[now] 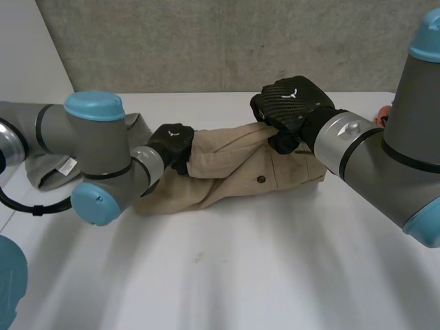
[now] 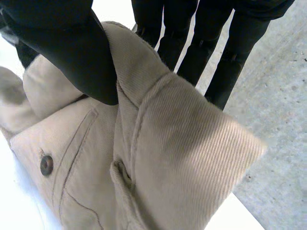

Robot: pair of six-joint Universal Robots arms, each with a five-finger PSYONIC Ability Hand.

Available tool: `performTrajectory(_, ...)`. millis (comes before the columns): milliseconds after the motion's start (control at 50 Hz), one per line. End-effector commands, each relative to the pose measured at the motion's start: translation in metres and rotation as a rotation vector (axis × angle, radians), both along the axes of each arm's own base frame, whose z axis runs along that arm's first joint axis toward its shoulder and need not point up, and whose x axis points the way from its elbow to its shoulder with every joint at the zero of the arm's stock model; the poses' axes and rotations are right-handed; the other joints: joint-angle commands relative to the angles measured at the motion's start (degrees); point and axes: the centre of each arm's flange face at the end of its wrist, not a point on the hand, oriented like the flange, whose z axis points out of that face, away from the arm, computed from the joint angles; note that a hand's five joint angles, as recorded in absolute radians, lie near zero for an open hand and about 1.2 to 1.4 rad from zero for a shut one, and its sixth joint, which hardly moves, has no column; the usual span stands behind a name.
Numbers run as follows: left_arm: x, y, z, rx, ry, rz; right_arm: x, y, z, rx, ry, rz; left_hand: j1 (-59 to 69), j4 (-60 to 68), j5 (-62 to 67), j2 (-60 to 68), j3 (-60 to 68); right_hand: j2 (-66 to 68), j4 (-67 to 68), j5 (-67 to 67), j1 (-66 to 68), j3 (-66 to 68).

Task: Fold the laundry.

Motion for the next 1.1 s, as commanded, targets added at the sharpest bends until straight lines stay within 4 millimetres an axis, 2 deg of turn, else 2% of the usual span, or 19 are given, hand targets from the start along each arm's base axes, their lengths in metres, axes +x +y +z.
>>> performTrajectory(20, 0.007, -0.015, 0.036, -0.139, 0.006, 0.079, -0.001, -0.027, 0.001, -0.109, 0.050, -0.074, 13.6, 14.1, 15.3, 13.9, 37.7, 12.3, 11.5, 12.9, 15.4, 12.2)
performTrajectory(100, 0.002, -0.030, 0.077, -0.325, 0.031, 0.083, 0.011, -0.063, 0.009, -0.243, 0.009, -0.164, 13.6, 14.1, 15.3, 13.9, 37.7, 12.3, 11.5, 12.9, 15.4, 12.2)
performTrajectory(120, 0.000, -0.037, 0.102, -0.421, 0.062, 0.093, 0.017, -0.079, 0.023, -0.331, -0.051, -0.213, 13.6, 14.1, 15.3, 13.9, 37.7, 12.3, 11.5, 12.9, 15.4, 12.2)
performTrajectory(160, -0.002, -0.042, 0.130, -0.524, 0.108, 0.105, 0.021, -0.095, 0.039, -0.431, -0.136, -0.266, 13.6, 14.1, 15.3, 13.9, 37.7, 12.3, 11.5, 12.9, 15.4, 12.2)
performTrajectory(200, 0.000, -0.044, 0.183, -0.681, 0.229, 0.155, 0.026, -0.116, 0.071, -0.633, -0.339, -0.344, 13.6, 14.1, 15.3, 13.9, 37.7, 12.3, 11.5, 12.9, 15.4, 12.2)
performTrajectory(260, 0.005, -0.042, 0.214, -0.746, 0.334, 0.220, 0.027, -0.121, 0.094, -0.792, -0.526, -0.348, 13.6, 14.1, 15.3, 13.9, 37.7, 12.3, 11.5, 12.9, 15.4, 12.2)
performTrajectory(300, 0.007, -0.042, 0.217, -0.741, 0.357, 0.243, 0.029, -0.119, 0.101, -0.857, -0.596, -0.327, 13.6, 14.1, 15.3, 13.9, 37.7, 12.3, 11.5, 12.9, 15.4, 12.2)
performTrajectory(320, 0.009, -0.041, 0.218, -0.725, 0.370, 0.262, 0.033, -0.116, 0.094, -0.865, -0.605, -0.298, 13.6, 14.1, 15.3, 13.9, 37.7, 12.3, 11.5, 12.9, 15.4, 12.2)
performTrajectory(380, 0.011, -0.040, 0.198, -0.641, 0.346, 0.277, 0.043, -0.106, 0.073, -0.819, -0.550, -0.236, 13.6, 14.1, 15.3, 13.9, 37.7, 12.3, 11.5, 12.9, 15.4, 12.2)
performTrajectory(460, 0.019, -0.032, 0.129, -0.408, 0.221, 0.288, 0.039, -0.098, 0.015, -0.619, -0.408, -0.213, 13.6, 14.1, 15.3, 13.9, 37.7, 12.3, 11.5, 12.9, 15.4, 12.2)
performTrajectory(500, 0.022, -0.027, 0.108, -0.342, 0.182, 0.289, 0.036, -0.095, -0.005, -0.546, -0.366, -0.219, 13.6, 14.1, 15.3, 13.9, 37.7, 12.3, 11.5, 12.9, 15.4, 12.2)
performTrajectory(600, 0.036, 0.009, 0.031, -0.108, 0.020, 0.266, 0.016, -0.082, -0.089, -0.200, -0.162, -0.234, 12.4, 13.0, 14.2, 12.8, 36.6, 12.3, 11.5, 12.9, 15.4, 12.2)
performTrajectory(640, 0.040, 0.025, 0.012, -0.037, -0.032, 0.256, 0.012, -0.073, -0.115, -0.081, -0.098, -0.225, 2.9, 3.4, 4.7, 3.2, 27.0, 12.3, 11.5, 12.9, 15.4, 12.2)
performTrajectory(680, 0.045, 0.036, 0.004, 0.007, -0.070, 0.249, 0.008, -0.063, -0.132, 0.017, -0.036, -0.210, -8.7, -8.2, -6.9, -8.3, 15.5, 12.3, 11.5, 12.9, 15.4, 12.2)
performTrajectory(720, 0.049, 0.045, 0.006, 0.037, -0.088, 0.252, 0.005, -0.055, -0.139, 0.078, 0.012, -0.200, -22.2, -21.6, -20.4, -21.8, 2.0, 12.3, 11.5, 12.9, 15.4, 12.2)
performTrajectory(760, 0.052, 0.051, 0.012, 0.051, -0.104, 0.252, 0.003, -0.051, -0.141, 0.105, 0.037, -0.196, -27.3, -26.7, -25.5, -26.9, -3.1, 12.3, 11.5, 12.9, 15.4, 12.2)
performTrajectory(880, 0.058, 0.066, 0.051, 0.018, -0.112, 0.226, -0.003, -0.039, -0.138, 0.145, 0.087, -0.187, -44.8, -44.2, -43.0, -44.4, -20.6, 12.3, 11.5, 12.9, 15.4, 12.2)
performTrajectory(1000, 0.060, 0.056, 0.061, -0.029, -0.122, 0.210, -0.008, -0.031, -0.132, 0.140, 0.086, -0.182, -45.3, -44.7, -43.5, -44.9, -21.1, 12.3, 11.5, 12.9, 15.4, 12.2)
performTrajectory(1100, 0.051, 0.044, 0.047, -0.025, -0.154, 0.155, -0.008, -0.027, -0.131, 0.123, 0.070, -0.164, -38.9, -38.4, -37.1, -38.6, -14.8, 12.3, 11.5, 12.9, 15.4, 12.2)
